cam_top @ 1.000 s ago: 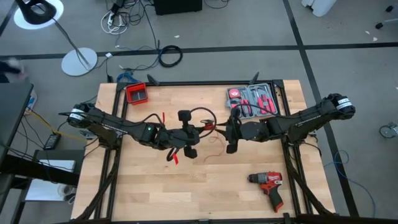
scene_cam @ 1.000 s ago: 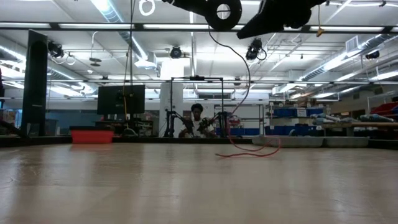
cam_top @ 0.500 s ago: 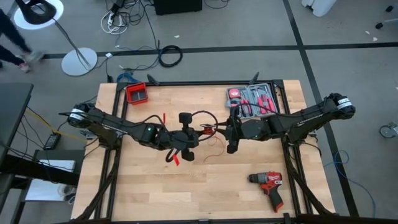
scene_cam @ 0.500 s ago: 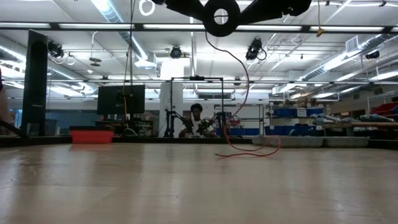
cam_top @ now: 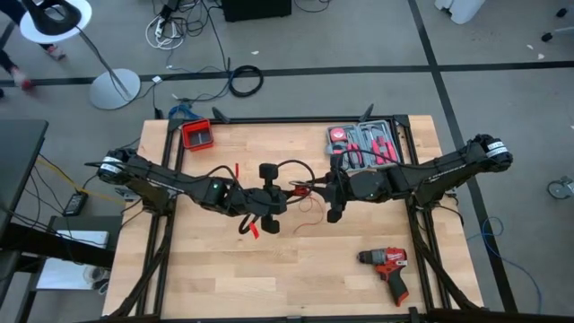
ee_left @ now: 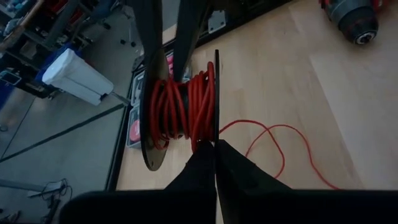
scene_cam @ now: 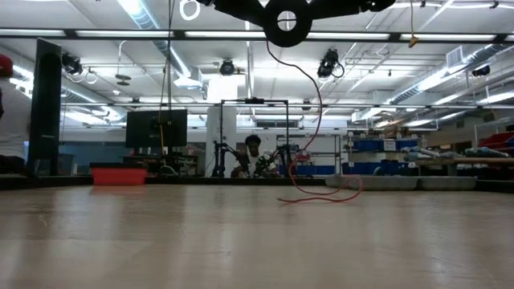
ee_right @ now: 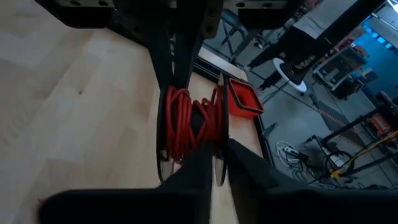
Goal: Coil cords
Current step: Uncoil the red wire from the black spool
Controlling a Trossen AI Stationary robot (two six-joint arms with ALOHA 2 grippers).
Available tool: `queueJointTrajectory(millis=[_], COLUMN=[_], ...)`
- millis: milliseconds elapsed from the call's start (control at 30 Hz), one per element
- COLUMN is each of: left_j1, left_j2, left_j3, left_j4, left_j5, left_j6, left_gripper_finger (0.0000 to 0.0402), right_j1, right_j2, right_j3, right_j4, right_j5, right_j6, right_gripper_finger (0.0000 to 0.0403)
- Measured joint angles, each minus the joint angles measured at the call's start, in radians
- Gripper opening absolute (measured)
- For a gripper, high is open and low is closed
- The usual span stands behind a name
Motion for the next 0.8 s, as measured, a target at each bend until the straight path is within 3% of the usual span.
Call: queueJointTrajectory(millis=[67, 233, 433, 800], left_j1=[0.000, 0.000, -0.012, -0.021], left_j2=[0.000, 0.000, -0.008, -0.060], left_j3=[0.000, 0.000, 0.000, 0.001], left_j4=[-0.002, 0.003, -0.008, -0.017], left_j5=[0.000, -0.018, -0.145, -0.182], left_j6=[0.001, -0.002, -0.028, -0.116], left_gripper_finger=[0.0000, 0.0006, 0.0029, 0.0086], right_j1=[0.000, -0.005, -0.006, -0.004], right_j2=[0.000, 0.000, 0.000, -0.001], right_j3=[0.000, 0.000, 0.002, 0.002], right_j4=[-0.002, -0.001, -0.008, -0.044], right_j5=[0.000, 0.015, 0.062, 0.233], right_j6=[-0.003, 0.001, 0.001, -0.097], right_gripper_finger=[0.0010, 0.0004, 0.0002, 0.0001])
